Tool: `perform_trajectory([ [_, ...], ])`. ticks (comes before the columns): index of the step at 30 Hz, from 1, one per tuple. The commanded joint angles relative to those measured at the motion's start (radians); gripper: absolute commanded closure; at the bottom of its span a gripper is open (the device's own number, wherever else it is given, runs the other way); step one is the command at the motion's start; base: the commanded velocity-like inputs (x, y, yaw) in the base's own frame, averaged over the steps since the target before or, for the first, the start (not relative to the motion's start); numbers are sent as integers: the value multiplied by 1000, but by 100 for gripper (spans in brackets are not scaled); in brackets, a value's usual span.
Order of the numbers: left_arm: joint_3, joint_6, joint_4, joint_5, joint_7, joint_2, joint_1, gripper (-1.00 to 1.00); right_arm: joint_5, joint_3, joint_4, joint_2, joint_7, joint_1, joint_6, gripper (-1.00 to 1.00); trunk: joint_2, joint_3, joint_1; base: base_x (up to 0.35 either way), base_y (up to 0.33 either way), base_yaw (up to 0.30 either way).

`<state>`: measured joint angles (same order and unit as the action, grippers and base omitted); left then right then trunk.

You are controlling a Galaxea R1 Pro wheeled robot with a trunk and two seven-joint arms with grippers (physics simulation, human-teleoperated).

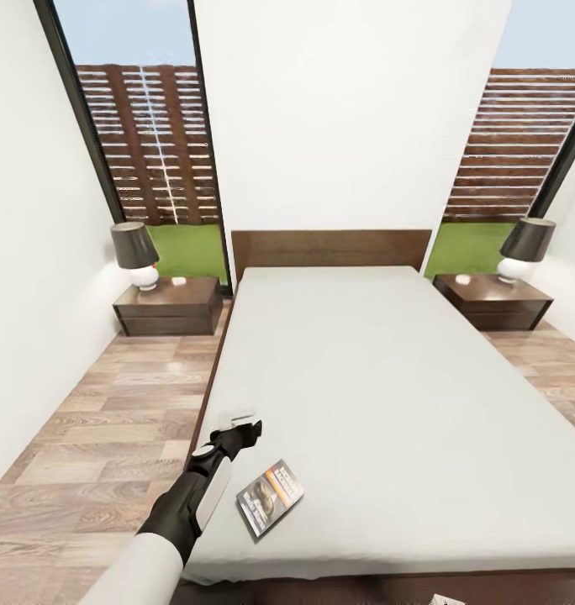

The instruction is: In the bedroom, move the book from the bed onto either nightstand, and place the two sandals side by side next to the bed.

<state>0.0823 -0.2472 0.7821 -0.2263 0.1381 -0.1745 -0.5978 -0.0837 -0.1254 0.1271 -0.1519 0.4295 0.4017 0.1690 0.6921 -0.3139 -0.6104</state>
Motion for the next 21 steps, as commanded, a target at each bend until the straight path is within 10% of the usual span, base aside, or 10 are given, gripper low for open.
perform_trajectory([
  [1,3,-4,2,-10,8,0,0,-100,-9,-5,2,-13,55,0,11,-100,1,-3,0,0,0,0],
  [7,10,-4,2,-11,8,0,0,-100,-7,-3,1,-57,289,0,13,-100,1,-12,0,0,0,0],
  [21,23,-4,3,-12,8,0,0,-100,-5,-3,1,-63,339,0,8,-100,1,-34,0,0,0,0],
])
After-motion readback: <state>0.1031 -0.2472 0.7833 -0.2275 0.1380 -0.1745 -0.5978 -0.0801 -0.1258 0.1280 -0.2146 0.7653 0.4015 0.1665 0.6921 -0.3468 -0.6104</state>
